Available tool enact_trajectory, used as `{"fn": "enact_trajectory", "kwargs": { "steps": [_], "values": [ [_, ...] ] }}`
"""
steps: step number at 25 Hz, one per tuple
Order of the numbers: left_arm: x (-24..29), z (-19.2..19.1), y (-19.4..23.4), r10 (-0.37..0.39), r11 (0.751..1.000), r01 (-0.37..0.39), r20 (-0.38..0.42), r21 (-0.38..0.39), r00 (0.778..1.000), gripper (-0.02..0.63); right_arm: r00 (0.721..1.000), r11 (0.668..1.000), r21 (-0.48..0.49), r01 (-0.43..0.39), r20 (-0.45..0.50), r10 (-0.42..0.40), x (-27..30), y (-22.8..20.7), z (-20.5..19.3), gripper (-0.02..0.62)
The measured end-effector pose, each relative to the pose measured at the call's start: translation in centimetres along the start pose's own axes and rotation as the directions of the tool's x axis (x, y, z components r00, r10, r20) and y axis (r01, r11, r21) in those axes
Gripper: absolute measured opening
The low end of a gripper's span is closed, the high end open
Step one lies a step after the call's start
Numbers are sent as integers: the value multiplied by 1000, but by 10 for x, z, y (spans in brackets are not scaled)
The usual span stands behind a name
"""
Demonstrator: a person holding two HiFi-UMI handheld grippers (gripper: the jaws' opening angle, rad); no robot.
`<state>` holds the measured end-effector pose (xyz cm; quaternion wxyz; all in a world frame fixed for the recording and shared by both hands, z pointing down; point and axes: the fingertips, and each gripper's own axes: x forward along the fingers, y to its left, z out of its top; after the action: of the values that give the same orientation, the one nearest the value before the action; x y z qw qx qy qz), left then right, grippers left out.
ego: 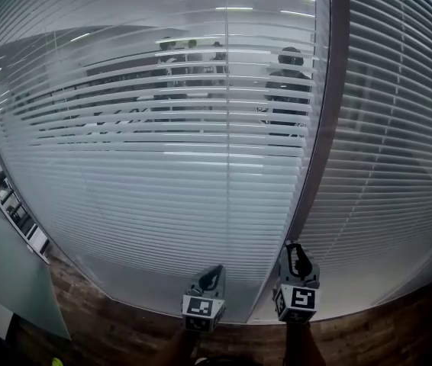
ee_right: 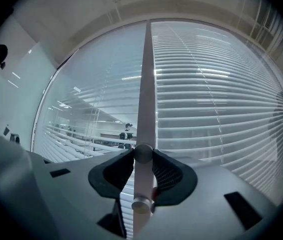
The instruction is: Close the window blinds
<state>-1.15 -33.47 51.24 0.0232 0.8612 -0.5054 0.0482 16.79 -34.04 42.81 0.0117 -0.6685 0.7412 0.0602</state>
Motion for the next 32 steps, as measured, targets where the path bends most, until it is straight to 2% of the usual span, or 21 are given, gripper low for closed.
{"fn": "enact_trajectory", "kwargs": {
  "steps": [7, 11, 15, 18, 21, 24, 28, 32],
  "values": [
    [0, -1, 4, 2, 1000, -1, 5, -12, 1000, 0, 1000, 998, -64, -26, -20, 25, 1, 1, 1, 123],
    [-2, -3, 4, -1, 1000, 1, -5, -8, 1000, 0, 999, 982, -180, -52, -21, 49, 2, 3, 2, 123],
    [-4, -5, 4, -7, 1000, 7, -5, -6, 1000, 0, 995, 932, -349, -100, -45, 90, 2, 5, 0, 123],
    [-5, -4, -1, -22, 1000, 23, -10, 3, 1000, 0, 991, 860, -492, -134, -92, 101, 0, 8, -2, 123],
    [-5, -5, -4, -33, 999, 33, -13, 1, 999, 0, 989, 758, -636, -148, -113, 98, -2, 10, 1, 121],
    [-5, -5, -1, -22, 1000, 22, -7, -5, 1000, 0, 986, 613, -772, -170, -135, 102, -2, 12, -1, 121],
    [-6, -5, -2, -31, 1000, 31, -10, -2, 999, 0, 979, 369, -907, -204, -178, 103, -1, 14, -5, 121],
    [-6, -2, 0, -30, 1000, 30, -1, -5, 1000, 0, 974, 112, -969, -219, -212, 77, -1, 16, -9, 123]
  ]
}}
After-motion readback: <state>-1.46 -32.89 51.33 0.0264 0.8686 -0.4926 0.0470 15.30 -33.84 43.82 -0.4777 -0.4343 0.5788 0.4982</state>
